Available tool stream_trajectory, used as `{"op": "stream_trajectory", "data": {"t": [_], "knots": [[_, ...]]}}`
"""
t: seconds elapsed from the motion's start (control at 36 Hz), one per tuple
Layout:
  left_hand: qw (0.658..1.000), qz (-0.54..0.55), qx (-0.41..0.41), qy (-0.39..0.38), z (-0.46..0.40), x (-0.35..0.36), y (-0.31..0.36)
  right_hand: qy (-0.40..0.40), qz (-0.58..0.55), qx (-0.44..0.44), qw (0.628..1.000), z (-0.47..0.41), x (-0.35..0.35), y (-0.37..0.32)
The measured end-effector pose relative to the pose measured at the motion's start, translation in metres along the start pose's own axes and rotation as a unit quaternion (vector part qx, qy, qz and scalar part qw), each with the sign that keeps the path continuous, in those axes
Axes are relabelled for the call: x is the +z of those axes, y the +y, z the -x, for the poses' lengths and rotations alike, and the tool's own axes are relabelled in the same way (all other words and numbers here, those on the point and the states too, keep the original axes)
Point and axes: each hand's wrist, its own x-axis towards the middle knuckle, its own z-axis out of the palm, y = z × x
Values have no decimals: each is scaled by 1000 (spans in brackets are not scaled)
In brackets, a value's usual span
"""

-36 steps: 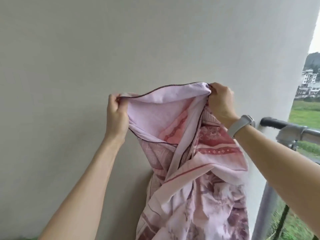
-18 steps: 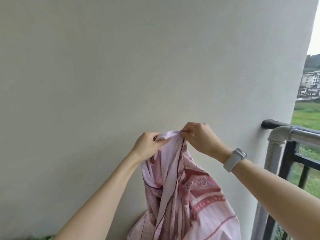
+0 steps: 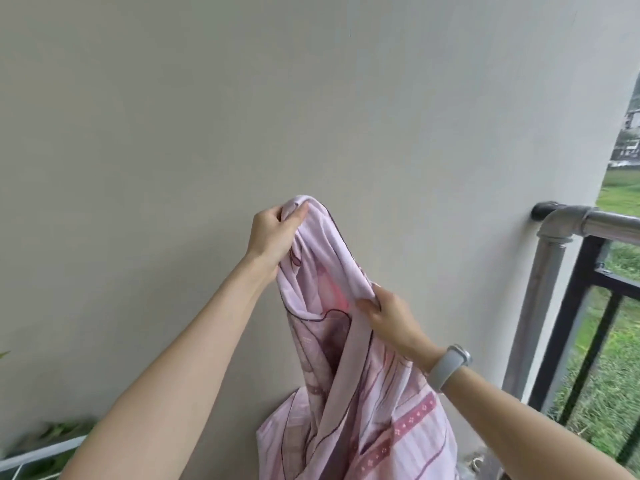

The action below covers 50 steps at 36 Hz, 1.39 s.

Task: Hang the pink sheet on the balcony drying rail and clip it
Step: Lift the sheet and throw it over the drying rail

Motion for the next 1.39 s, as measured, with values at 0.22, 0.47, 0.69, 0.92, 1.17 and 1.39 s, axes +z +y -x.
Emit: {"op": "stream_trajectory", "data": {"t": [0.22,0.47,0.69,0.92,1.17,1.39], "knots": [[994,-101,-6,-47,-9,-59,-27,91,-57,60,992,-76,-78,-19],[984,44,127,121,-83,-61,95,314,148,-244,905,-146,-163,-178],[990,121,-57,-34,-69,-38,58,-12,98,-163,982,-100,-76,-114],[933,309,-133,-126,-55,-38,55,-117,-189,-40,974,-62,31,-88],[952,116,-199,-200,23,-45,-77,-56,-213,-14,975,-93,1,-78],[988,-54,-25,-143,37,13,-96,-35,-27,-83,996,-105,-28,-60]]}}
